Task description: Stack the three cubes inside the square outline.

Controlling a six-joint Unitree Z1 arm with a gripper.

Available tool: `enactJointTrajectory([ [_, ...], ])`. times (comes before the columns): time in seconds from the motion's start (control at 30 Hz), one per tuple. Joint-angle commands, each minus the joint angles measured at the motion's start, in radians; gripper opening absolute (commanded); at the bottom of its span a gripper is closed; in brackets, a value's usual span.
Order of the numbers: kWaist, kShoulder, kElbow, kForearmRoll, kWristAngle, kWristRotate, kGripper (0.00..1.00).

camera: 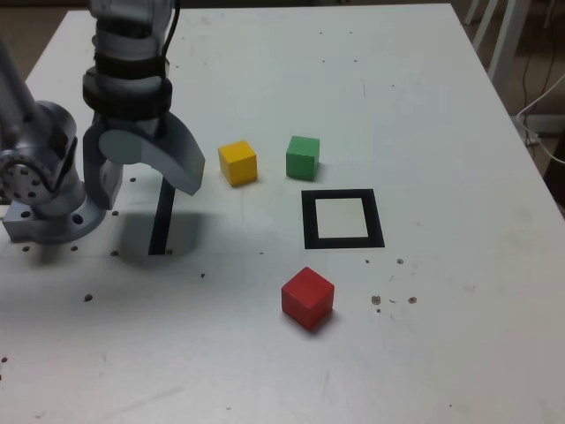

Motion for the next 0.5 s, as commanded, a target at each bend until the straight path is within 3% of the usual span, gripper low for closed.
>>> enactJointTrajectory([
  [0.0, 0.002, 0.004, 0.001, -0.001, 0.002, 0.002, 1.00],
  [0.47, 0.002, 0.005, -0.002, 0.003, 0.002, 0.002, 1.00],
])
